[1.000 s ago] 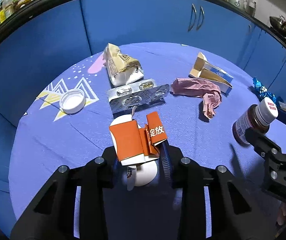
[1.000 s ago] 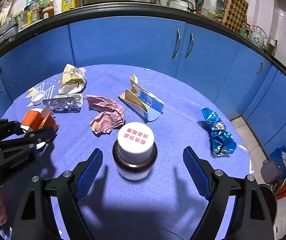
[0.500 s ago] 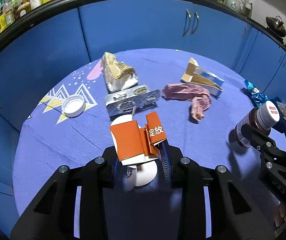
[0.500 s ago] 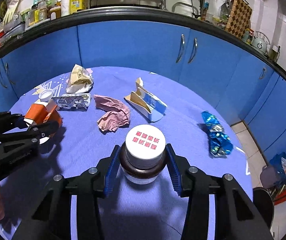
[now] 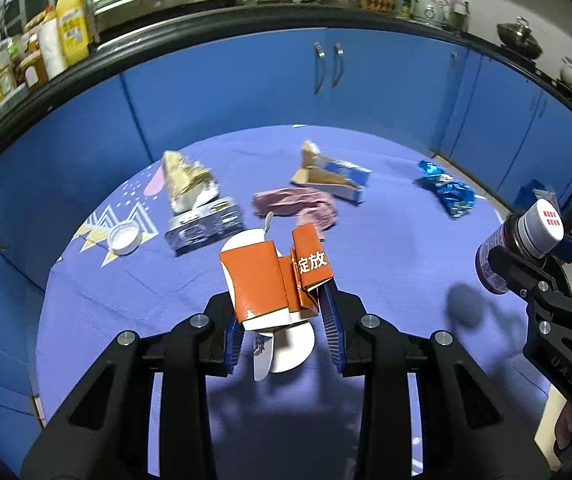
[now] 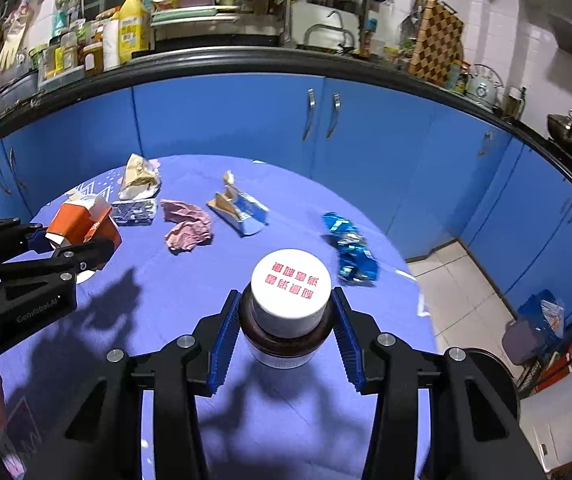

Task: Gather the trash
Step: 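Carry the orange box and brown bottle over the black bin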

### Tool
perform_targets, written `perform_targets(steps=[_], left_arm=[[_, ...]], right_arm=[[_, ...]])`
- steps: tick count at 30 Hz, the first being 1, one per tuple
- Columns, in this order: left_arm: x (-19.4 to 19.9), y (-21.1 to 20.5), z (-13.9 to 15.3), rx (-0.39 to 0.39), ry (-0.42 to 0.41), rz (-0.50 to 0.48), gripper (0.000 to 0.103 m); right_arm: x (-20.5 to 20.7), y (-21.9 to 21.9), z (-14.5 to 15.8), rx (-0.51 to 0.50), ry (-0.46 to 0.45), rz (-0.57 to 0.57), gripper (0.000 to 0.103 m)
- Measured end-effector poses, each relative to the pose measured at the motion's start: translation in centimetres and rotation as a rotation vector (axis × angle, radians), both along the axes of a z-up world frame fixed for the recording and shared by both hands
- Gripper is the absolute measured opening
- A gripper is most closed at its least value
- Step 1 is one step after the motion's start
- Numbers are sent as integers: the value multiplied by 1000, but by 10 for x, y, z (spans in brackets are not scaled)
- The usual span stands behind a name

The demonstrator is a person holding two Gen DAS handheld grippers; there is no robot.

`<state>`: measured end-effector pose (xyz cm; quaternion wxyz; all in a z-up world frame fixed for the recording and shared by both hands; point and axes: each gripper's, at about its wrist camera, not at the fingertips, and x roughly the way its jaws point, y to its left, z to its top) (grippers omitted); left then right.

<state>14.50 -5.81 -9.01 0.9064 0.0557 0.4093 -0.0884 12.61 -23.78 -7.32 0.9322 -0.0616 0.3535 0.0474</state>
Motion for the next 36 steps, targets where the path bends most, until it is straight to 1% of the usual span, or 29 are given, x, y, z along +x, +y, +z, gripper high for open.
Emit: perform_targets(steps=[5, 18, 28, 36], left_arm=[[-13, -23, 8, 8, -12, -49, 35], [-38, -96, 29, -10, -35, -168, 35], [-42, -153, 36, -2, -49, -270, 35], [-38, -185, 33, 8, -38, -314, 35]], right_arm=[[-17, -20, 8, 1, -18, -38, 44], [-54, -71, 23, 2, -67, -140, 44], [-67, -128, 26, 5, -89, -251, 44], [-70, -161, 25, -3, -106, -319, 44]])
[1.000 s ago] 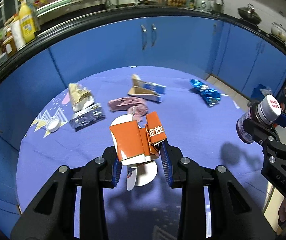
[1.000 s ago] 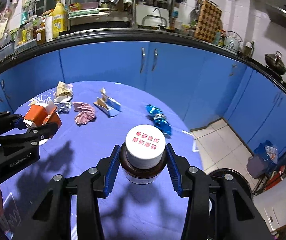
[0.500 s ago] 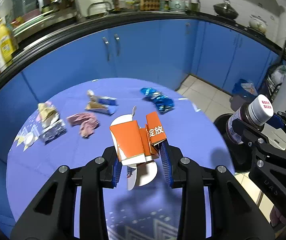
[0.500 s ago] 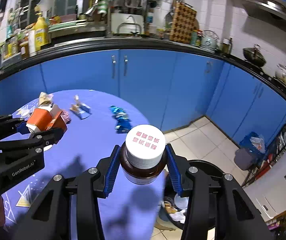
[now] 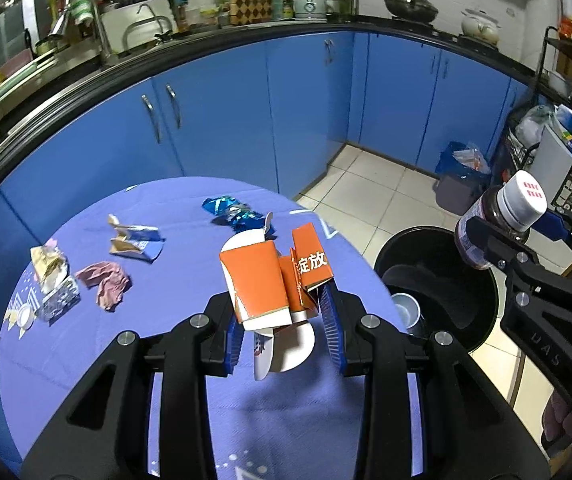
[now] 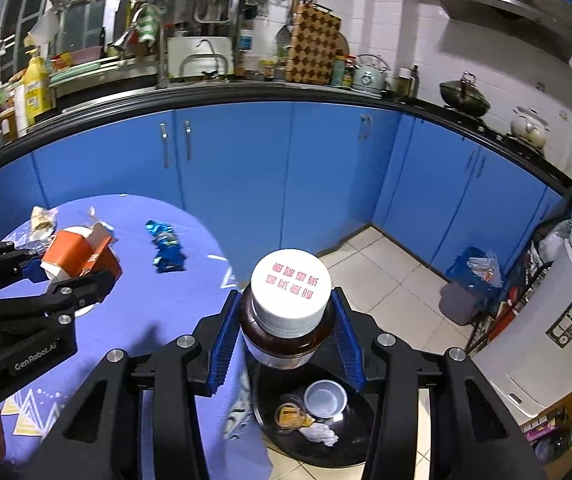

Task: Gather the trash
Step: 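Carry the orange box and brown bottle over the black bin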

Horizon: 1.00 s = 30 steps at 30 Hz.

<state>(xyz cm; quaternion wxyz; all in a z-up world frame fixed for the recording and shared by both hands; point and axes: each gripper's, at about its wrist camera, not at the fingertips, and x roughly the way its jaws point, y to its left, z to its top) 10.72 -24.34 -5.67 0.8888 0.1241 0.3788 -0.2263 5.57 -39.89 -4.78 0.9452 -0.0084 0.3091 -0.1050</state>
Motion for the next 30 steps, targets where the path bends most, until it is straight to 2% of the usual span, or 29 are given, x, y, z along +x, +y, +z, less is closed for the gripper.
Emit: perform_targets(steps=[11, 18, 26, 27, 28, 30], left_arm=[[9, -31, -2, 5, 4, -41, 35], [17, -41, -11, 17, 18, -58, 35], [28, -49, -22, 31, 41, -70, 35], [29, -50, -22, 32, 42, -71, 35], [28, -51, -23, 33, 43, -72, 35], [29, -53, -23, 34, 45, -73, 35]], right_arm=[[8, -39, 5, -9, -14, -73, 44], [19, -63, -16, -16, 36, -148, 44], [33, -99, -40, 37, 82, -225, 45], [33, -101, -40, 39, 84, -234, 48], [34, -102, -39, 44, 84, -238, 59], [30, -104, -36, 53, 63, -246, 64]])
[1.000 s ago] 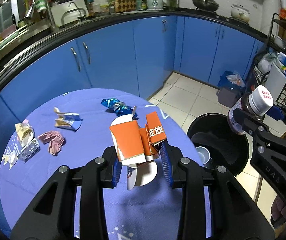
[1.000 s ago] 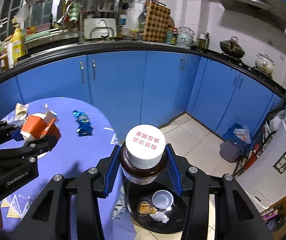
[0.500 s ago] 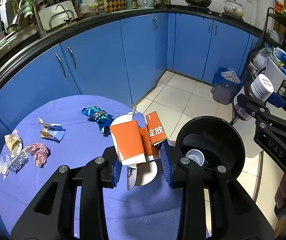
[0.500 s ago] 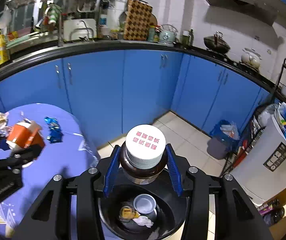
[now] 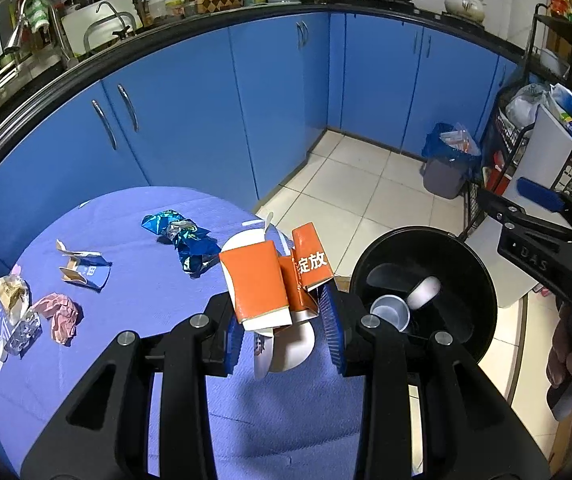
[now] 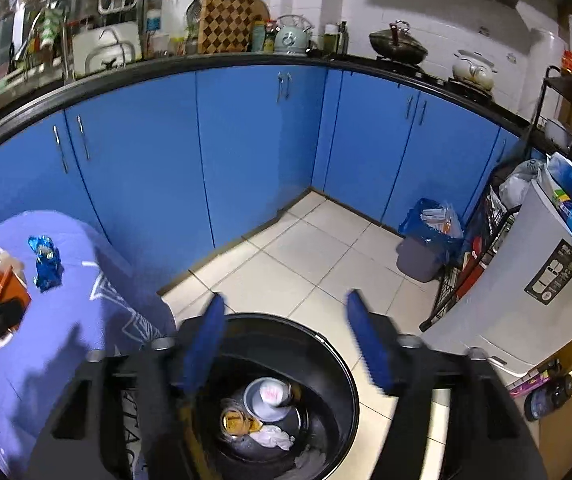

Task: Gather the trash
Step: 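Carry the orange box and brown bottle over the black bin, then open the right gripper over the bin while the left lowers and releases the orange box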

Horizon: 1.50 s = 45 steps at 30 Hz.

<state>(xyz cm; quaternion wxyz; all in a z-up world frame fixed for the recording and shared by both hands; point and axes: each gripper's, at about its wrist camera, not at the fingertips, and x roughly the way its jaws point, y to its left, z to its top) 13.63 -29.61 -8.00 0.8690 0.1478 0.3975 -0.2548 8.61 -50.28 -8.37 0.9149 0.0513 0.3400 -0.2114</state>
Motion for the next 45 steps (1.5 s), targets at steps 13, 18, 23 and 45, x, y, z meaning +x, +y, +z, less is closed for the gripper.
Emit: perform_targets(steps=[13, 18, 23, 45], left_arm=[[-6, -11, 0, 5, 2, -32, 35], [-12, -19, 0, 8, 1, -52, 35], [-19, -32, 2, 10, -4, -79, 35], [-42, -104, 11, 7, -9, -194, 37]], right_arm=[[-19, -14, 9, 67, -46, -36, 64], [-25, -19, 10, 71, -50, -48, 64], [-33, -22, 12, 69, -57, -55, 64], [-67, -50, 17, 45, -78, -121, 64]])
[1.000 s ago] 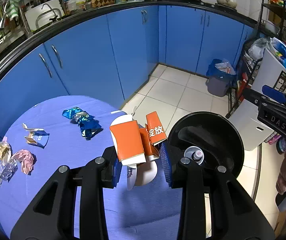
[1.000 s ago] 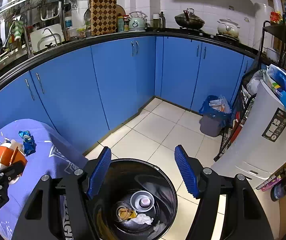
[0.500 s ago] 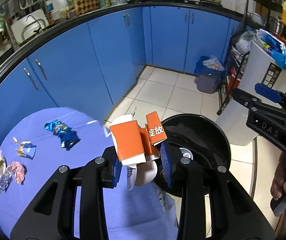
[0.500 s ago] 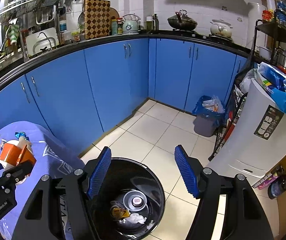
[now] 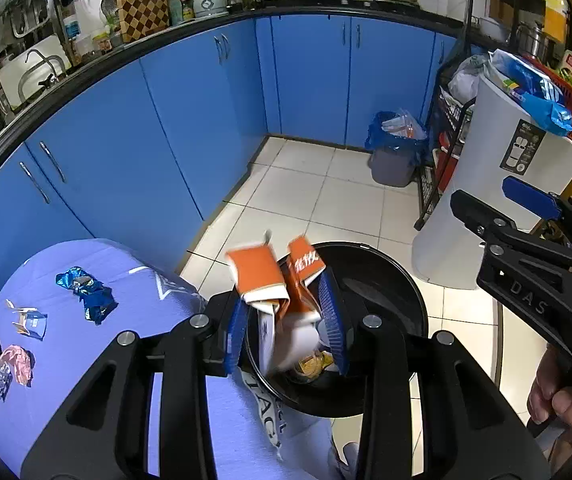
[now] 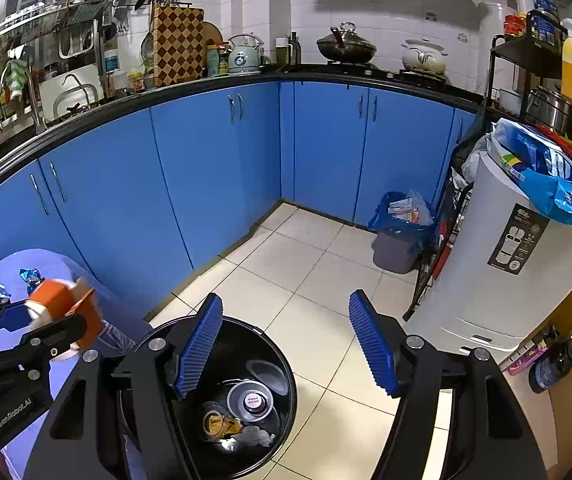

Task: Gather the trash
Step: 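Open the right gripper over the bin while the left lowers and releases the orange box, then move both tools back over the table toward the pink cloth and white lid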

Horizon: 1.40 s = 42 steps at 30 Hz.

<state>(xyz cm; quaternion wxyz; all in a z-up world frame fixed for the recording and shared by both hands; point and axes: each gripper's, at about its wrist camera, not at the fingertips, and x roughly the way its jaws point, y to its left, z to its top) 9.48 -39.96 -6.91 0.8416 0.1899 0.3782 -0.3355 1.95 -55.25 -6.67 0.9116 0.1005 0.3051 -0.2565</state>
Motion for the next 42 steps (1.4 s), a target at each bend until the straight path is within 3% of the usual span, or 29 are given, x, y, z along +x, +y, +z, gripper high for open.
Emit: perform_targets(steps=[1, 2, 4, 11, 29, 42], left_arm=[[0, -1, 0, 3, -1, 2, 42], [-1, -2, 0, 4, -4, 5, 64], [-3, 0, 4, -11, -33, 20, 85], [-9, -3, 13, -24, -77, 15, 96], [-9, 46, 37, -67, -91, 112, 99], [19, 168, 38, -85, -94, 347, 99]], right_arm=[[-1, -1, 0, 1, -2, -2, 64], [-3, -1, 1, 3, -5, -3, 64], [-5, -2, 1, 4, -7, -4, 64], [-10, 2, 5, 6, -20, 7, 64], [-8, 56, 35, -51, -48, 101, 64], [35, 145, 47, -78, -45, 277, 64]])
